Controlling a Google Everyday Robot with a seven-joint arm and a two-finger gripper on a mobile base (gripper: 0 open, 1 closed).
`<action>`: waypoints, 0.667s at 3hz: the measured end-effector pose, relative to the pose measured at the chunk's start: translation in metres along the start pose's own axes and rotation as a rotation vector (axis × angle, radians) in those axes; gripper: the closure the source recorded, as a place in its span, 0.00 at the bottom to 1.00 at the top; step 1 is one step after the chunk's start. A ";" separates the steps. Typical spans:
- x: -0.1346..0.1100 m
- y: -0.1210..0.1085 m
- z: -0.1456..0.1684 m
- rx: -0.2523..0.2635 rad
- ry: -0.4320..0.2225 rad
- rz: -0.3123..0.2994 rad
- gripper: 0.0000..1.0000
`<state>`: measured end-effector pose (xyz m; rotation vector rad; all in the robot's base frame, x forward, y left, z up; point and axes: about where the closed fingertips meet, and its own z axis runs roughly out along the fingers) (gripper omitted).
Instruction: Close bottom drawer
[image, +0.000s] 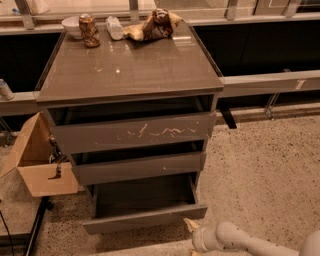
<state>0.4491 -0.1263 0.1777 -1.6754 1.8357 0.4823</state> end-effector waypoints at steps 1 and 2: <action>0.000 0.000 0.001 0.002 0.000 0.002 0.03; 0.000 0.000 0.001 0.002 0.000 0.002 0.26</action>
Offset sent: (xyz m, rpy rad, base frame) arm 0.0017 -0.0025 -0.0026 -0.0028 -0.0081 -0.0193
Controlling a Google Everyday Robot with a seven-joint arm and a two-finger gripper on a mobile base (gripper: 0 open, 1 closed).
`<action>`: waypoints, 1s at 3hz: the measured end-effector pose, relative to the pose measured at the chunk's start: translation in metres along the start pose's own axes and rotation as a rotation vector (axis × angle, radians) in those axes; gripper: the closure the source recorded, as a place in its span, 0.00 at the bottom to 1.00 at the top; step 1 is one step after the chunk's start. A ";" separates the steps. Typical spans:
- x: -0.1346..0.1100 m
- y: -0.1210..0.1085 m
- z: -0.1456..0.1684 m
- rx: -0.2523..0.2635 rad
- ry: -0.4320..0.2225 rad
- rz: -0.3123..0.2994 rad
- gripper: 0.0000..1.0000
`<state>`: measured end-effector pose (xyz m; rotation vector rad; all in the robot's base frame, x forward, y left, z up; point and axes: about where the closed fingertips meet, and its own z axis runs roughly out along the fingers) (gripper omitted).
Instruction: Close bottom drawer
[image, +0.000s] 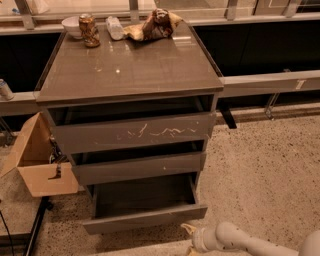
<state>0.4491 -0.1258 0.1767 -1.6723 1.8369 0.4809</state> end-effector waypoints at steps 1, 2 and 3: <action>-0.003 -0.003 0.007 0.001 -0.007 -0.006 0.48; -0.006 -0.009 0.016 0.006 -0.013 -0.017 0.72; -0.007 -0.015 0.023 0.016 -0.017 -0.027 0.94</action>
Offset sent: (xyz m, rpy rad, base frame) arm 0.0229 0.0179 -0.0100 0.0107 -0.0357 0.0131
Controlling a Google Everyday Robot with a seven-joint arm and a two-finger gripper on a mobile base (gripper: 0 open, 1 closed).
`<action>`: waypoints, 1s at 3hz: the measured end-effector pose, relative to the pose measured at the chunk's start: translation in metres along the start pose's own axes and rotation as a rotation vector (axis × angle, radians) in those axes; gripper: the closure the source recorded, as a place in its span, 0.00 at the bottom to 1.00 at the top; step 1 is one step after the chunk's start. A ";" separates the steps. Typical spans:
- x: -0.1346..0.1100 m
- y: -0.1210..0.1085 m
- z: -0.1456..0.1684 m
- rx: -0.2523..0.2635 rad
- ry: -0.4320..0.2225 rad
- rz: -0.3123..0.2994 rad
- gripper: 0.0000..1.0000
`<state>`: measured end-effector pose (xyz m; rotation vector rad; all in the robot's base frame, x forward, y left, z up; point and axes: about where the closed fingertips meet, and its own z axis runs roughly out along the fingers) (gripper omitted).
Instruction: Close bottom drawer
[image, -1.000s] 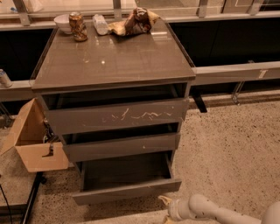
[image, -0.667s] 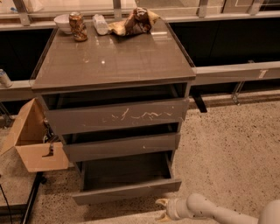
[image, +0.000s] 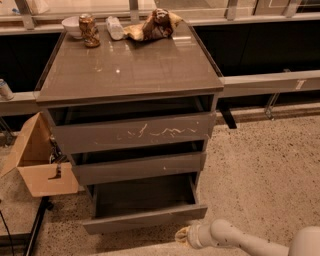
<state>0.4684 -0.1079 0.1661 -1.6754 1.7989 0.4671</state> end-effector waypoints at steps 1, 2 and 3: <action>0.000 -0.007 0.008 0.013 -0.003 -0.010 1.00; 0.000 -0.016 0.017 0.024 -0.009 -0.021 1.00; -0.003 -0.027 0.025 0.035 -0.015 -0.034 1.00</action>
Offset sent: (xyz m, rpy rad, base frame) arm 0.0347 0.0103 -0.0129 0.0044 -0.0574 -0.0011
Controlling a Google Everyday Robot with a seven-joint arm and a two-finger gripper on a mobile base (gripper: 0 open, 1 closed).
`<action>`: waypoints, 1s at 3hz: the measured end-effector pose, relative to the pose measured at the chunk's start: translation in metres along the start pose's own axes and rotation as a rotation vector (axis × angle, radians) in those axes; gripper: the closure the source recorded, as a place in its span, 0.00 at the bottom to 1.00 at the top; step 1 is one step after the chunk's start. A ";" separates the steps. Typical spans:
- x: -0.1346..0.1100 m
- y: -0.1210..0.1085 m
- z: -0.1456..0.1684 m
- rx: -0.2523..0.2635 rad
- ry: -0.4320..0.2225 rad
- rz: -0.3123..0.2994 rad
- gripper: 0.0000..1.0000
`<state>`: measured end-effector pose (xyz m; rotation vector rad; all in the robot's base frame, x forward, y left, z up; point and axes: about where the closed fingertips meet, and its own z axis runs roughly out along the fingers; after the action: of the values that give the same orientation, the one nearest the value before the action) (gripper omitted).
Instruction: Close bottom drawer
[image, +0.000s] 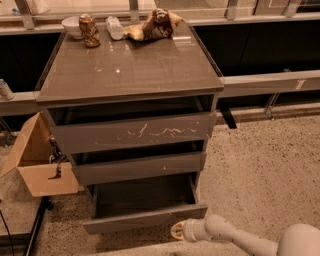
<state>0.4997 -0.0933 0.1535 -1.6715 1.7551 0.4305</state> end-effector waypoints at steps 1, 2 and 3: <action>-0.003 -0.010 0.007 0.013 -0.005 -0.012 1.00; -0.006 -0.018 0.014 0.021 -0.010 -0.022 1.00; -0.009 -0.025 0.018 0.043 -0.014 -0.028 1.00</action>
Offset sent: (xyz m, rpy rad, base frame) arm 0.0337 0.0136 -0.0008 0.0037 -0.0504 0.0021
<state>0.5278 -0.0777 0.1514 -1.6575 1.7171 0.3883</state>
